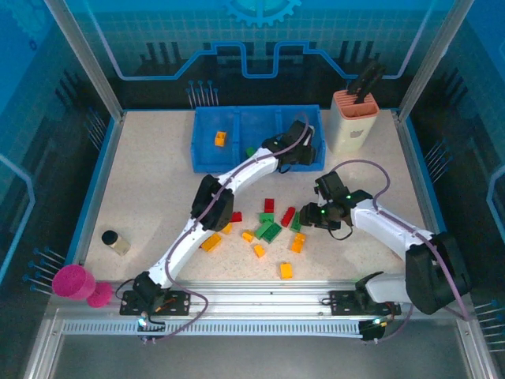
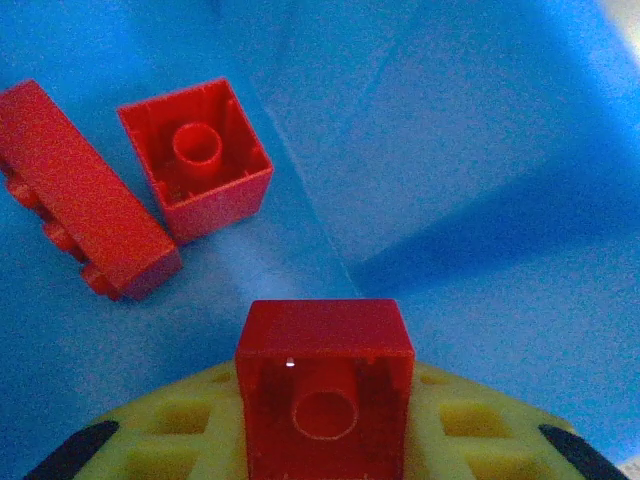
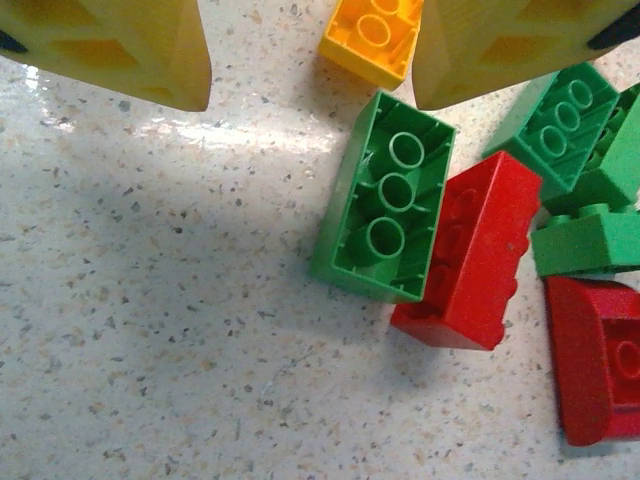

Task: Sort the legos into containers by color
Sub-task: Place the lego in the container, then pick up the lego from the center of the table.

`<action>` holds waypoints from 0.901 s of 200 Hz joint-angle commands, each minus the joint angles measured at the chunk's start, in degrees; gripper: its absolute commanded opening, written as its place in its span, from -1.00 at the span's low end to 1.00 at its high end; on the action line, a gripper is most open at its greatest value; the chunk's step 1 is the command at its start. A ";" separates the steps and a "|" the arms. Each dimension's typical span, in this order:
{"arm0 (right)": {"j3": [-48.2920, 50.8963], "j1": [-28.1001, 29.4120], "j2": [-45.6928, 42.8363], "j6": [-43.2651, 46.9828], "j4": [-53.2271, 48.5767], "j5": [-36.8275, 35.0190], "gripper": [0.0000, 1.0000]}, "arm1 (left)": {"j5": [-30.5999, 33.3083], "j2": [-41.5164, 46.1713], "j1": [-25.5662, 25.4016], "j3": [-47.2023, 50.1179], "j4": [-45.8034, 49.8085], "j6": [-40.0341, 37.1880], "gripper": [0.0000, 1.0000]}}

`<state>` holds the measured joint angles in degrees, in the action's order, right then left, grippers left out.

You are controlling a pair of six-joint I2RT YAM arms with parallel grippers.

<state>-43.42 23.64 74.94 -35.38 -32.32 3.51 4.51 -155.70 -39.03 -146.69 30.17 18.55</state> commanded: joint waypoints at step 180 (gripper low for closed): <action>-0.70 4.72 9.68 -6.18 8.48 -0.05 0.09 | -3.96 11.12 -0.53 2.49 -6.43 -0.42 0.45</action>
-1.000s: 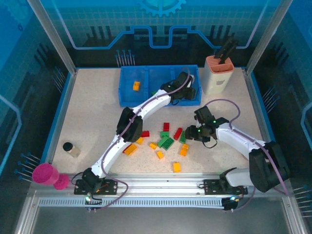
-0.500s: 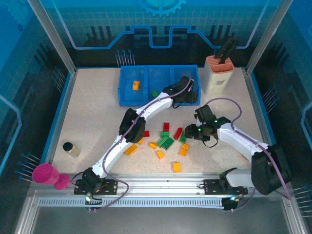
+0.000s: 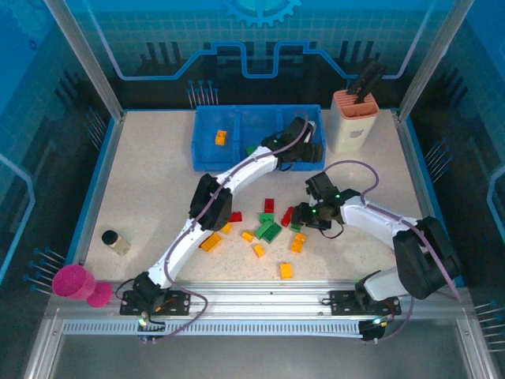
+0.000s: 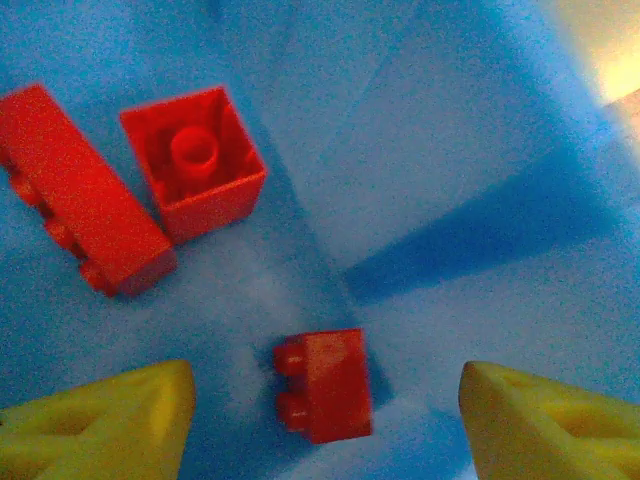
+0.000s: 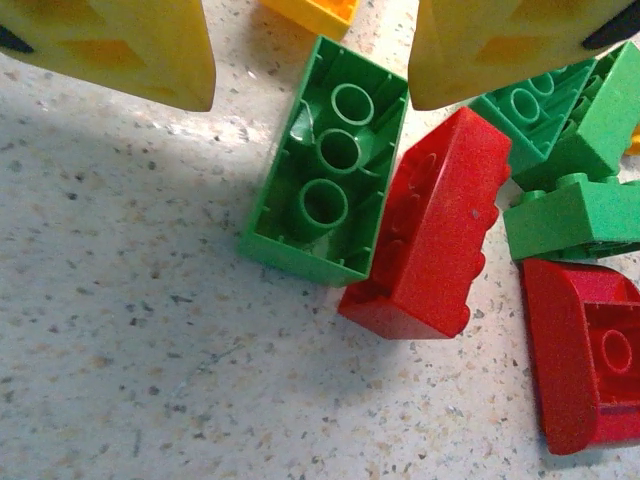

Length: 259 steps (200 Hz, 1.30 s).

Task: Sort the legos into containers by color
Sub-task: Pick up the lego from the center of the table.

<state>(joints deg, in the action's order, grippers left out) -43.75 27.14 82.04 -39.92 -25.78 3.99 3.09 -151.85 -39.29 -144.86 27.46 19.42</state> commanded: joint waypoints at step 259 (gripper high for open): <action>-33.86 0.65 6.89 19.91 -22.09 -10.86 -0.52 | 7.38 76.54 9.93 73.78 9.61 -4.68 0.53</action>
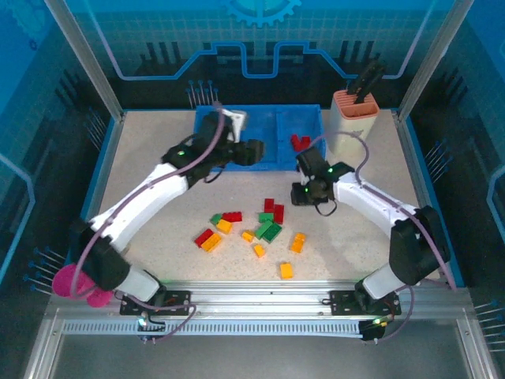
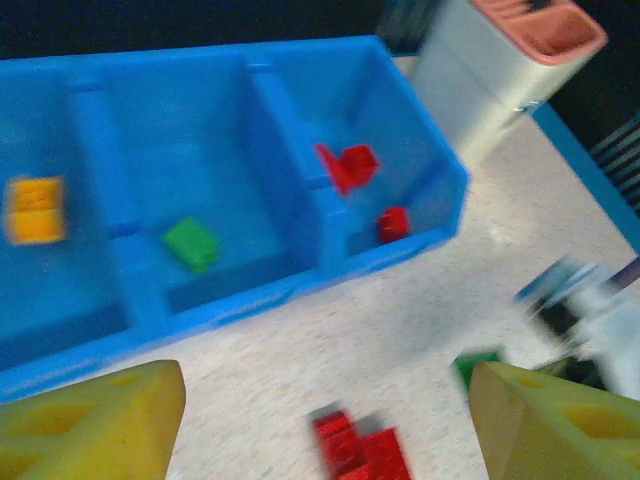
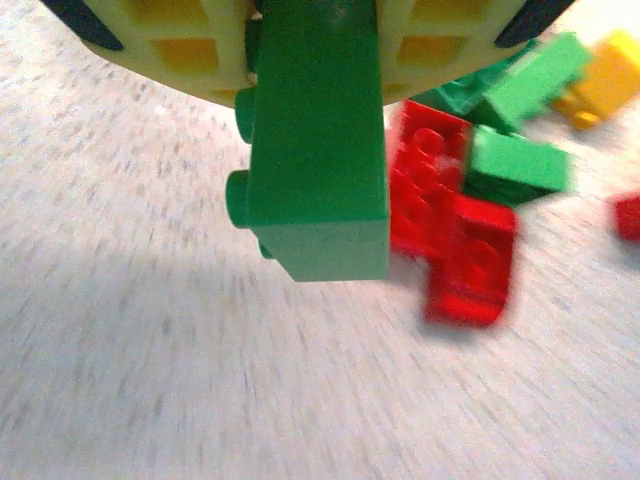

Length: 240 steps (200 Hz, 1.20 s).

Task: Sort the legos into containers by color
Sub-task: Pick up the lego from the center of the table, then place the lego in the container.

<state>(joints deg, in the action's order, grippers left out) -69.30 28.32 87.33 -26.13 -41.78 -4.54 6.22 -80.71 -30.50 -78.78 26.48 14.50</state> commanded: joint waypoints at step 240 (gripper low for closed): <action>-61.23 1.48 50.11 18.41 -10.44 3.08 -0.41 | 4.14 6.99 -13.76 37.34 13.04 13.90 0.42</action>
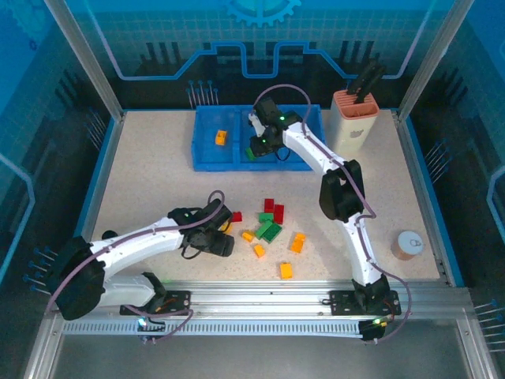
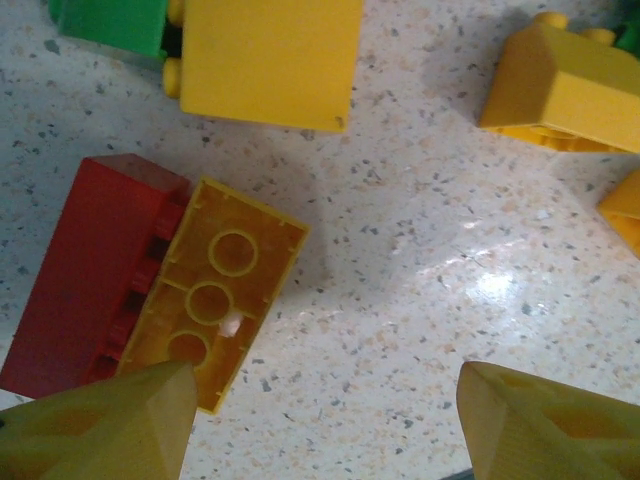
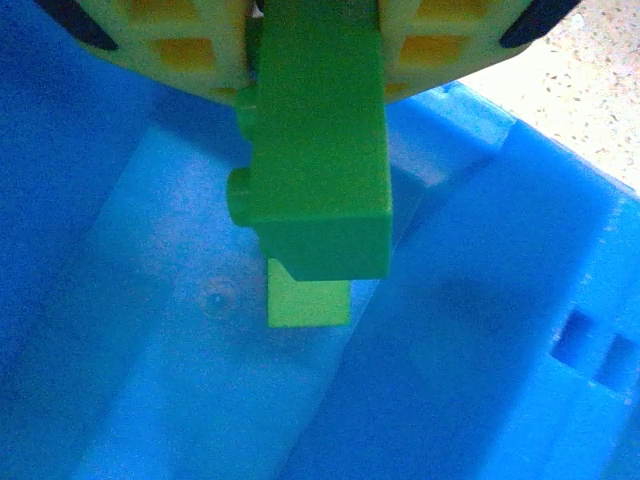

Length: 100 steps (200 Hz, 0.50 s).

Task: Sort the legos into containers by color
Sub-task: Place the lego in the container.

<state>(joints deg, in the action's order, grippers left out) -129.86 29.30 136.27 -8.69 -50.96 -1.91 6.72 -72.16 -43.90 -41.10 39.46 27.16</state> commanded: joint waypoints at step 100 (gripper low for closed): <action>2.54 0.49 -2.69 1.66 0.27 -0.10 -0.05 | 4.34 -8.92 -0.31 -1.18 -3.51 -0.07 0.42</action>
<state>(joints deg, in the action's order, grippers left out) -128.73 29.30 136.51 -7.84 -50.76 -1.96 11.22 -78.15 -44.12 -41.54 37.52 27.09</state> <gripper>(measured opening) 0.472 0.711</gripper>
